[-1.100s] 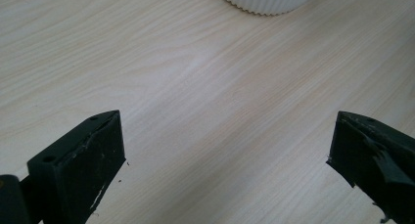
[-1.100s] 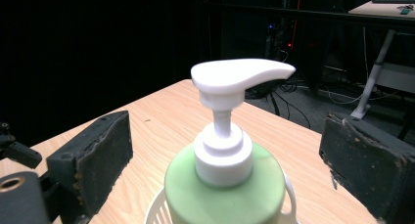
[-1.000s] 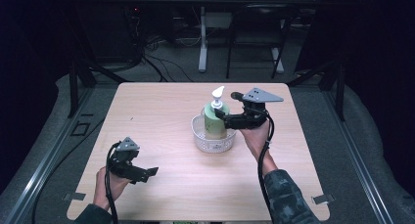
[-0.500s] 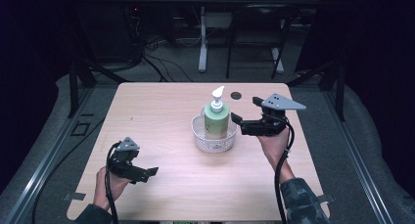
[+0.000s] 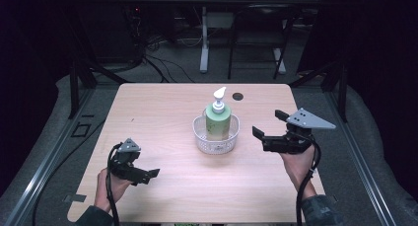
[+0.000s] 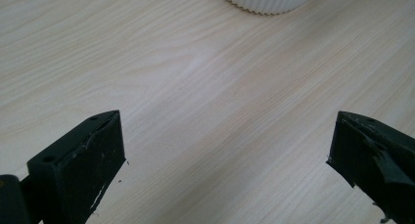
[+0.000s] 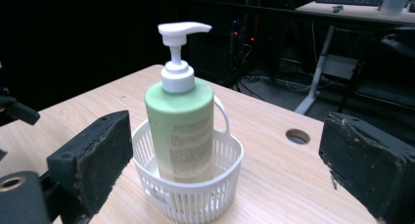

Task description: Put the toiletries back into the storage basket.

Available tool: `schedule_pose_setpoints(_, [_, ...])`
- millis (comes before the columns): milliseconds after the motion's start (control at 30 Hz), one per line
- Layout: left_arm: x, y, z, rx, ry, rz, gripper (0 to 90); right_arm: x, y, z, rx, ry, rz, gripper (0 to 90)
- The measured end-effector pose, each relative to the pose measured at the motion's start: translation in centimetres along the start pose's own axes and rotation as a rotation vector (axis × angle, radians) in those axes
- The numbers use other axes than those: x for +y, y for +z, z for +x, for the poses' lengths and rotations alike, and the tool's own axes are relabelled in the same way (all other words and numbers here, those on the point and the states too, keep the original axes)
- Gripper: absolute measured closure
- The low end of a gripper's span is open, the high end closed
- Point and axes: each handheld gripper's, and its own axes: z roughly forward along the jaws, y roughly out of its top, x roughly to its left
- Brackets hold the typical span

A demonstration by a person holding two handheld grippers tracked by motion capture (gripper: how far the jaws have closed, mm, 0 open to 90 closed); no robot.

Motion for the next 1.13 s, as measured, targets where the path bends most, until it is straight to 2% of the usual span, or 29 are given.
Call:
schedule_pose_setpoints(267, [-0.1, 0.0, 0.1, 0.004, -0.004, -0.003, 0.0, -2.2, -2.5, -0.4, -0.037, 0.042, 0.033, 5.0])
schedule_pose_setpoints(467, [-0.1, 0.0, 0.1, 0.002, -0.003, -0.003, 0.0, -3.8, -4.0, -0.3, -0.068, 0.055, 0.071, 5.0])
schedule_pose_setpoints(667, [0.0, 0.0, 0.0, 0.000, 0.002, 0.001, 0.0, -6.5, -6.4, -0.5, -0.116, 0.104, 0.130, 4.6])
schedule_pose_setpoints(800, [0.0, 0.0, 0.1, -0.002, -0.001, 0.000, 0.0, -7.8, -7.5, -0.4, -0.145, 0.107, 0.165, 4.7])
schedule_pose_setpoints(1000, [0.0, -0.1, 0.1, -0.002, 0.002, 0.000, 0.0, -8.8, -7.8, -0.5, -0.160, 0.108, 0.217, 4.5])
schedule_pose_setpoints(1133, [0.0, 0.1, 0.1, -0.002, 0.007, 0.004, 0.0, -9.3, -7.0, -0.8, -0.162, 0.106, 0.267, 4.1])
